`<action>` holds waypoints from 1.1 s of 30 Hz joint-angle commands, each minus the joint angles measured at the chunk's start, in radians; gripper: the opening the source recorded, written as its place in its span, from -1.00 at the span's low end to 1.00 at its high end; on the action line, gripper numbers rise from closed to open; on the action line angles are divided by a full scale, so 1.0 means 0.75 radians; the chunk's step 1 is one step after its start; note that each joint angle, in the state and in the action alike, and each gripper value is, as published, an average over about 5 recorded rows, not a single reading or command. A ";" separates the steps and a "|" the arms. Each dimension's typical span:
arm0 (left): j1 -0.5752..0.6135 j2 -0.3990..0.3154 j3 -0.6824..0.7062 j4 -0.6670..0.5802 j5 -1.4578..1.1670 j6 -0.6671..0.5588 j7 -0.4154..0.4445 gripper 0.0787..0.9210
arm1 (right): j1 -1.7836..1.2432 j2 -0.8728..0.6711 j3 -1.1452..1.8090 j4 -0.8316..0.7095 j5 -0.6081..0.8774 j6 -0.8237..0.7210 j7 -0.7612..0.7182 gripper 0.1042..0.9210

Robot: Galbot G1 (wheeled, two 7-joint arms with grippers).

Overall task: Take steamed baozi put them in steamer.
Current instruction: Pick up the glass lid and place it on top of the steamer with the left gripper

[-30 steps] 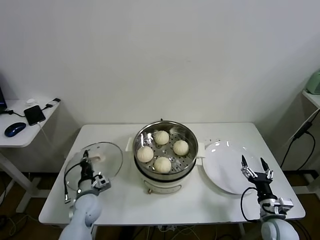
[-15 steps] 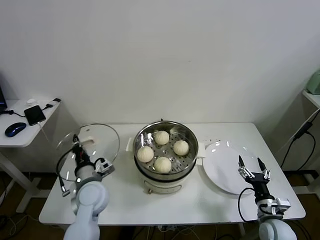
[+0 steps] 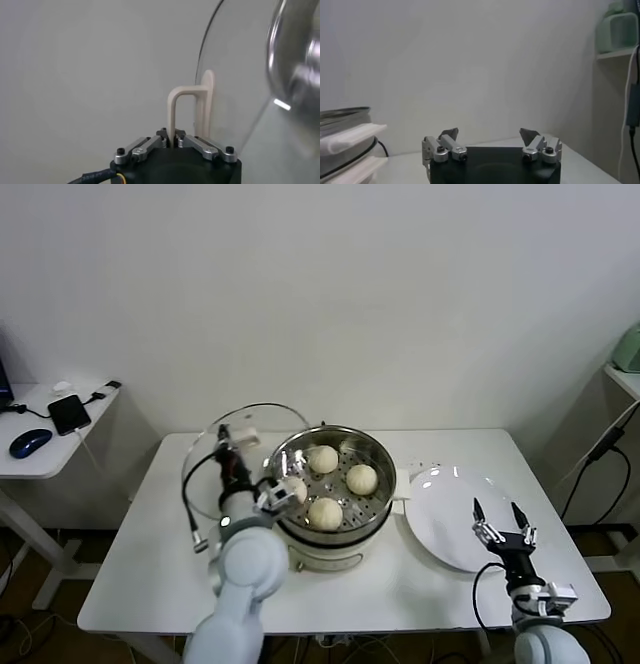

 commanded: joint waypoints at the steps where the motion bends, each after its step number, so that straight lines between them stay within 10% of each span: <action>1: -0.176 -0.078 0.392 0.111 -0.283 0.064 0.004 -0.81 | 0.009 0.010 -0.009 -0.011 -0.019 0.000 0.005 0.76; 33: -0.142 -0.089 0.362 0.418 0.133 0.064 -0.075 -0.81 | 0.047 0.010 -0.019 -0.036 -0.026 -0.004 0.002 0.76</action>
